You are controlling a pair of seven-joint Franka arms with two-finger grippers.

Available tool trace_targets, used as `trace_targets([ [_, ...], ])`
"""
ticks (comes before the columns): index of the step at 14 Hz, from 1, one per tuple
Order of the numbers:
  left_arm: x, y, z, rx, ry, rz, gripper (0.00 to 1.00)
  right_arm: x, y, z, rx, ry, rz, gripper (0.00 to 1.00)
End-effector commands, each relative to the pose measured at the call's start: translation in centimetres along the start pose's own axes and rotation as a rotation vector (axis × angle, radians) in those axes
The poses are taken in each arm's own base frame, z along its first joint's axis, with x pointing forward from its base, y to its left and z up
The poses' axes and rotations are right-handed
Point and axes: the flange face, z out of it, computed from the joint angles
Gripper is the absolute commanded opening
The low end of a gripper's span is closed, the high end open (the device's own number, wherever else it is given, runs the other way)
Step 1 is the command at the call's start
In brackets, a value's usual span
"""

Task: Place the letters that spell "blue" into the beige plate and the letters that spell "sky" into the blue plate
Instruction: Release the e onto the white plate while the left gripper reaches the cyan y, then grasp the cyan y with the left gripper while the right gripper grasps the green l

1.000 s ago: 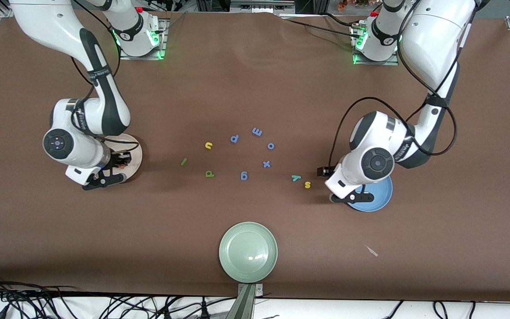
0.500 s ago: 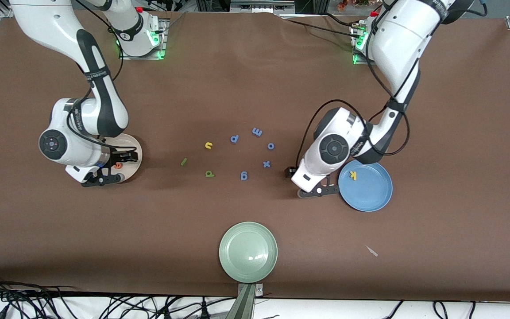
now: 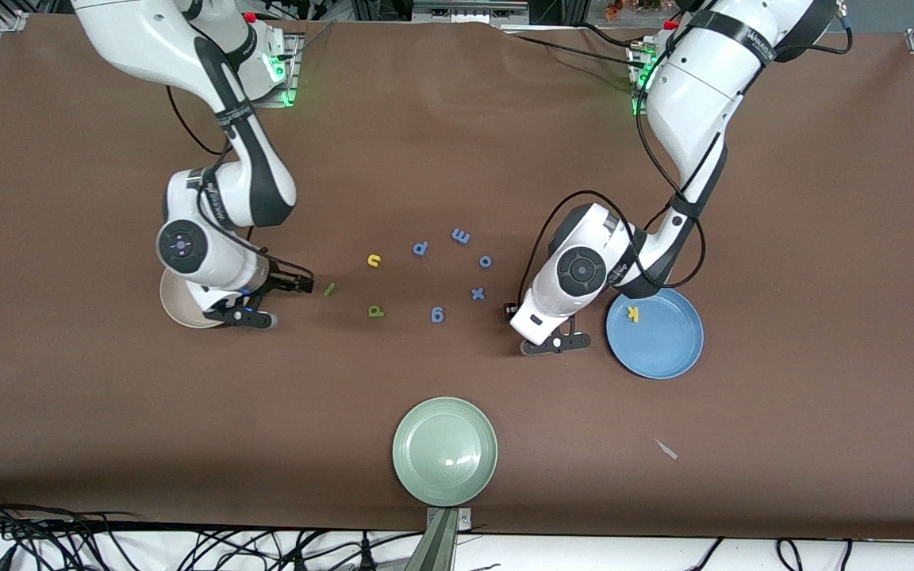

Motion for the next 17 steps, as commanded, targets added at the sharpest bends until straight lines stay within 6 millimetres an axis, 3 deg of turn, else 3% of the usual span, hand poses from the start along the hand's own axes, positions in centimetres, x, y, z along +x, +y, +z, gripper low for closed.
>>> trace_targets([
  [1, -0.4, 0.0, 0.7, 0.006, 0.002, 0.003, 0.68, -1.6, -3.0, 1.0, 0.015, 0.028, 0.147, 1.0],
  [4, -0.7, 0.0, 1.2, 0.013, -0.005, 0.005, 0.62, -2.6, -4.7, 2.3, 0.027, 0.057, 0.256, 1.0],
  [8, -0.6, 0.0, 0.9, 0.015, 0.0, 0.006, 0.21, -4.3, -4.5, 5.2, 0.04, 0.103, 0.282, 1.0],
  [10, -0.2, -0.4, 0.6, 0.016, 0.008, -0.001, 0.18, -4.7, -4.1, 5.9, 0.043, 0.113, 0.284, 0.99],
  [12, 0.0, -0.7, 0.2, 0.021, 0.008, -0.003, 0.17, -4.8, -4.2, 6.0, 0.044, 0.114, 0.282, 0.86],
  [14, 0.5, -1.4, -2.7, 0.047, 0.004, -0.006, 0.17, -5.5, -4.3, 6.8, 0.048, 0.118, 0.274, 0.69],
  [17, 0.9, -4.2, -6.2, 0.177, -0.035, 0.038, 0.17, -5.5, -4.2, 7.4, 0.049, 0.126, 0.27, 0.21],
])
